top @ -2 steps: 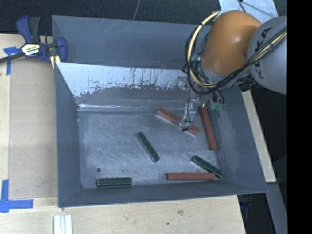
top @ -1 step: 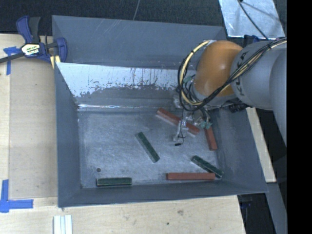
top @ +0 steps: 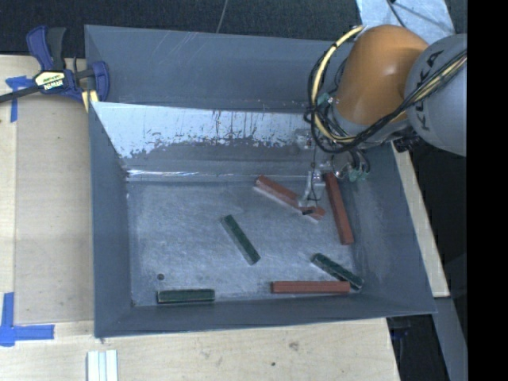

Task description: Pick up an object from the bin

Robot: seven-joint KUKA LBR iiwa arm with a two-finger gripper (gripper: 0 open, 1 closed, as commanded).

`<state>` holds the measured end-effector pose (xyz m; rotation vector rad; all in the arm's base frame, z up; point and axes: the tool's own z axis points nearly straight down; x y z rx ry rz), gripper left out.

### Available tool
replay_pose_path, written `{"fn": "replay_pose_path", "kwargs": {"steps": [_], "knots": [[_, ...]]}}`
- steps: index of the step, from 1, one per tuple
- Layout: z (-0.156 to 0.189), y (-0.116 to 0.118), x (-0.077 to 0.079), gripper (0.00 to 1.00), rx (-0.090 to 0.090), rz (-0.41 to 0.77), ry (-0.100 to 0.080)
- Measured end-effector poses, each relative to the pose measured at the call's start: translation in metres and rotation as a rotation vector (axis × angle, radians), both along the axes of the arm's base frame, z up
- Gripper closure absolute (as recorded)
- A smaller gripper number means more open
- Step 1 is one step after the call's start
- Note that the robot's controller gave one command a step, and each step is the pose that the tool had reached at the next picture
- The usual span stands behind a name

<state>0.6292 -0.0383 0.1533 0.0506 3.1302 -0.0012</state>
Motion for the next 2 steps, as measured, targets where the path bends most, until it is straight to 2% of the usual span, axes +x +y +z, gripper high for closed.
{"fn": "replay_pose_path", "kwargs": {"steps": [1,2], "knots": [[-0.0893,-0.0002,-0.0094,0.00,0.002,-0.063,0.019],[-0.0844,0.0041,-0.0112,0.00,0.003,-0.179,0.016]]}}
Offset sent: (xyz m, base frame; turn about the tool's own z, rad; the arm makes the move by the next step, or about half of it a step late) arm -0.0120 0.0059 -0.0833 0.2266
